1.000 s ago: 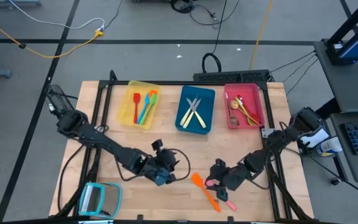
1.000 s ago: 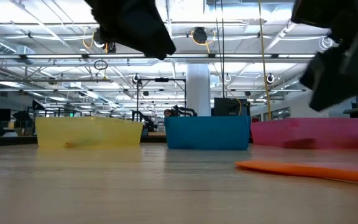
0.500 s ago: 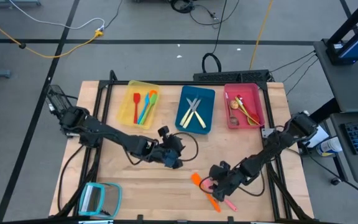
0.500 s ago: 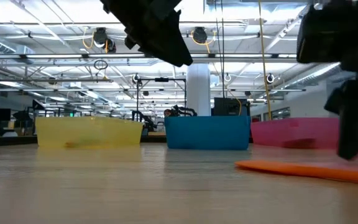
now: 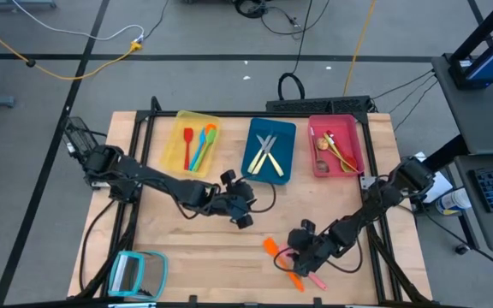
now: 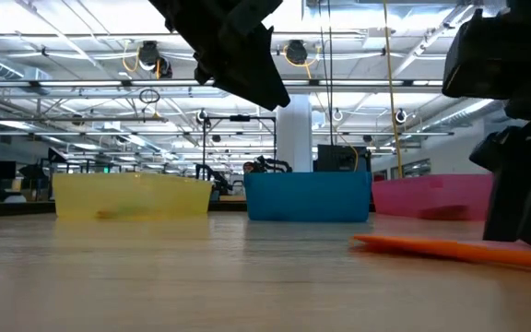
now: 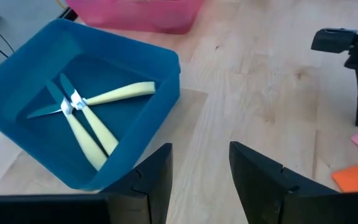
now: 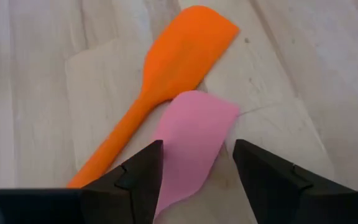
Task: Pick & Place Kitchen Items
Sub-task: Put the pink spatula into the yellow bin
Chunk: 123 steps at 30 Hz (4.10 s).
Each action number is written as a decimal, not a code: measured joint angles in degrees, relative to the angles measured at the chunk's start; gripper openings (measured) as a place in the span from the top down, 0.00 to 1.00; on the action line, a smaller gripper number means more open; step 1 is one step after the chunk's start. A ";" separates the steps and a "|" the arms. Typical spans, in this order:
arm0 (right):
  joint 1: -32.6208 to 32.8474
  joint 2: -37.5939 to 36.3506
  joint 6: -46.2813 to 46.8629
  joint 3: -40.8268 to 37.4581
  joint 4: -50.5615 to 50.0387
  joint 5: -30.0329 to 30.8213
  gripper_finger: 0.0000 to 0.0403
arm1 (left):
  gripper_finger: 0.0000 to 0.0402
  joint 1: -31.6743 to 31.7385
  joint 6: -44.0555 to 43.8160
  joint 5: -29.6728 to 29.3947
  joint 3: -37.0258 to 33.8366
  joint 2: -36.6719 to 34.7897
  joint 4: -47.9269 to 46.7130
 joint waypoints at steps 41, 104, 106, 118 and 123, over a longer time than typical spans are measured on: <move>0.26 -1.91 -11.69 -2.98 4.45 4.85 0.42 | 0.59 -6.75 -11.34 0.76 0.00 -0.04 -0.12; 2.26 -4.60 11.23 -2.99 2.43 -6.29 0.51 | 0.59 -8.67 -6.02 0.63 -0.02 -0.04 0.02; 2.30 -3.93 14.03 -2.91 2.79 -5.71 0.51 | 0.59 -8.21 -5.76 0.61 -0.02 -0.04 0.02; 2.79 1.20 15.49 -2.81 13.17 -4.24 0.51 | 0.59 -6.02 -5.63 0.70 -0.02 -0.04 -0.13; 4.01 4.44 13.14 -2.71 12.96 -2.88 0.51 | 0.59 -5.52 -5.63 0.70 -0.02 -0.04 -0.13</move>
